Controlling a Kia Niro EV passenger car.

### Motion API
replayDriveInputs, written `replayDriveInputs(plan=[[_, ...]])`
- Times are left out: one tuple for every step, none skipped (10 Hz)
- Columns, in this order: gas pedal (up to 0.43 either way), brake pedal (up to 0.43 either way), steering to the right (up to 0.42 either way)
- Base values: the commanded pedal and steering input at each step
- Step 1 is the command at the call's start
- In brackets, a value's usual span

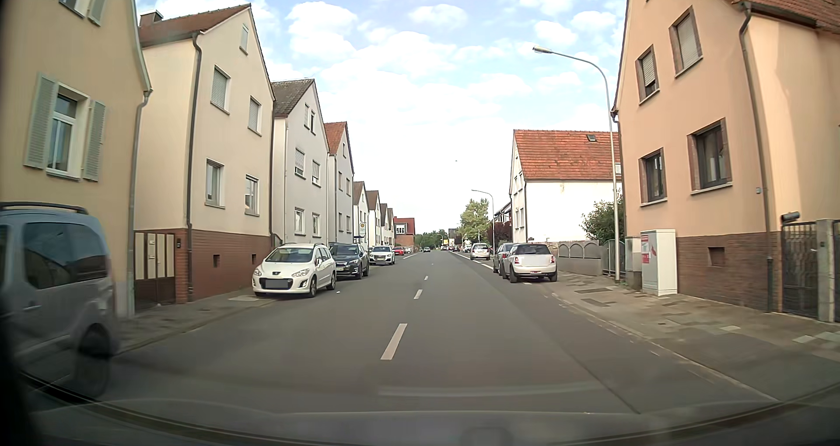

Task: Follow the waypoints while adhering to traffic rules and regulations

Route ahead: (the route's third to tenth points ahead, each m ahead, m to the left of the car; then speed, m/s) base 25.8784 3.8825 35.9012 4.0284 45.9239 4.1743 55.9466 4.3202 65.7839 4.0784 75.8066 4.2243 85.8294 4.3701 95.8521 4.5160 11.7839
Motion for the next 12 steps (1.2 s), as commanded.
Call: replayDriveInputs(plan=[[0.067, 0.03, 0.001], [0.067, 0.03, 0.0], [0.067, 0.03, 0.0], [0.067, 0.03, 0.0], [0.067, 0.03, 0.001], [0.067, 0.03, 0.001], [0.067, 0.03, 0.001], [0.067, 0.03, 0.001], [0.067, 0.03, 0.0], [0.067, 0.03, 0.0], [0.059, 0.03, 0.0], [0.059, 0.03, 0.0]])
